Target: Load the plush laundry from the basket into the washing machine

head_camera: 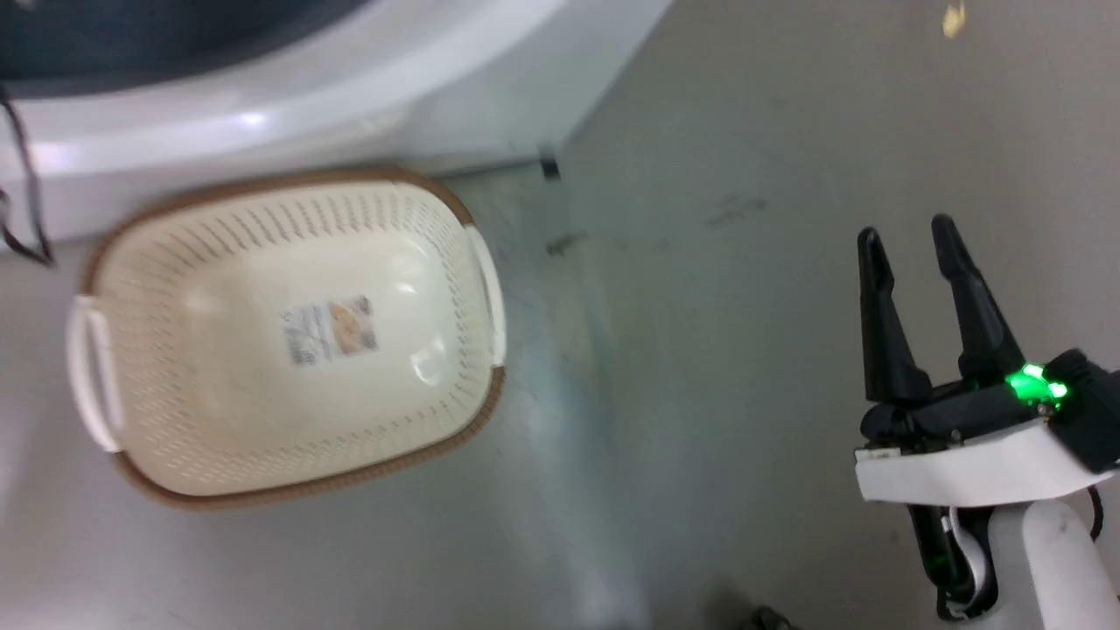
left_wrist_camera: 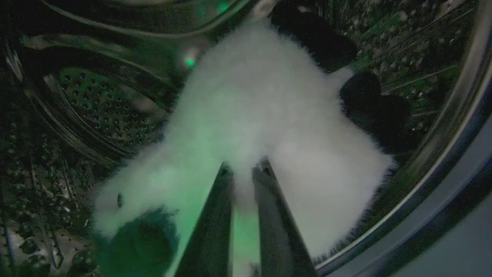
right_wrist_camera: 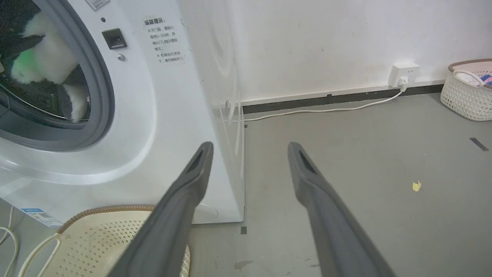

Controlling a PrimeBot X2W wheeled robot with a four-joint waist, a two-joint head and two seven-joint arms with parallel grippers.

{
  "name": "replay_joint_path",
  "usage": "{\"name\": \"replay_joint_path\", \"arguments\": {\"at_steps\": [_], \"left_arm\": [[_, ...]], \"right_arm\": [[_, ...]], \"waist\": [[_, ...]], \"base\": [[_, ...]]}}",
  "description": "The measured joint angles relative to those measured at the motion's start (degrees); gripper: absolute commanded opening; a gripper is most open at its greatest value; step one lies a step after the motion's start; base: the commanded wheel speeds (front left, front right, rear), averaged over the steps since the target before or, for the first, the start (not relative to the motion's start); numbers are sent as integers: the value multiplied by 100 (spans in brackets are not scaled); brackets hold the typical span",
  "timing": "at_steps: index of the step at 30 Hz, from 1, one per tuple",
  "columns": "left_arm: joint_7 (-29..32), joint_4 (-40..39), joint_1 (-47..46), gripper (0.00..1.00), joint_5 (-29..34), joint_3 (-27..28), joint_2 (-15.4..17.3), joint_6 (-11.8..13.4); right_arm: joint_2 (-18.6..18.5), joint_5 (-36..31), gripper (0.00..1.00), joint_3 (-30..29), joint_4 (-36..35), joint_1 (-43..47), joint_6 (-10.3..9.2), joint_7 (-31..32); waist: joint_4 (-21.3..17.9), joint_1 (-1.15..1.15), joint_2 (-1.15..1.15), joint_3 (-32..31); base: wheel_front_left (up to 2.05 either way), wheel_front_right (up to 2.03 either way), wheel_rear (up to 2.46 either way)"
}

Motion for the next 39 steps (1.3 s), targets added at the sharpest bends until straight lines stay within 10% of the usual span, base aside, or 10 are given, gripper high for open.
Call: {"name": "replay_joint_path", "arguments": {"at_steps": [18, 20, 35, 38, 39], "left_arm": [[354, 2497, -1630, 2, 292, -602, -176, -400], [177, 2624, -1629, 100, 256, -611, -248, -399], [-1869, 3044, 237, 100, -567, -296, -1417, -143], [-1930, 2484, 1043, 100, -709, -122, -1590, 4], [-1937, 1101, 2314, 100, -758, 271, -1809, 441]], "right_arm": [[0, 222, 100, 29, -68, -165, 0, 0], [1, 204, 100, 2, -67, -179, 0, 0], [-1, -678, 100, -282, 118, -127, 1, 1], [0, -844, 100, -278, 210, 36, 1, 0], [-1, -969, 100, -308, 326, 316, 1, 1]], "waist": [[-477, -1, 0, 807], [-438, -1, 0, 751], [181, -2, 0, -658], [344, -3, 0, -1100], [586, -4, 0, -1677]], "base": [[0, 0, 0], [0, 0, 0], [0, 0, 0], [0, 0, 0], [0, 0, 0]]}}
